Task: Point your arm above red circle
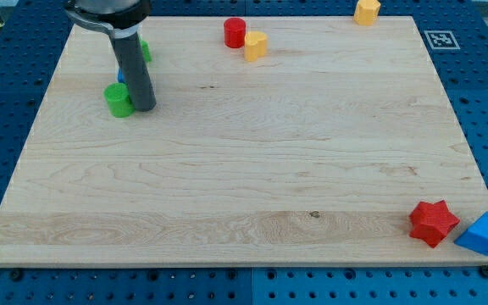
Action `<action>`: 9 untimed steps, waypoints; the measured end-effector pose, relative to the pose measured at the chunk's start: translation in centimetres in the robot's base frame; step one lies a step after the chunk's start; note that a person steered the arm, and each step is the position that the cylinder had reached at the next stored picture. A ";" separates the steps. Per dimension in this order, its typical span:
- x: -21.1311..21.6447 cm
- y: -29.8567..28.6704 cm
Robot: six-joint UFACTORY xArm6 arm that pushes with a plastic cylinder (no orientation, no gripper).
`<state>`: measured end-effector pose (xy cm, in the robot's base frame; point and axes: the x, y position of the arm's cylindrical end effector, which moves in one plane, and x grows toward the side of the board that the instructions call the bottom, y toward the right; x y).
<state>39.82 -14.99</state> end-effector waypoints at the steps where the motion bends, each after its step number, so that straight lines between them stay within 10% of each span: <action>1: -0.5 0.0; 9: -19.6 11.2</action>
<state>20.25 -3.84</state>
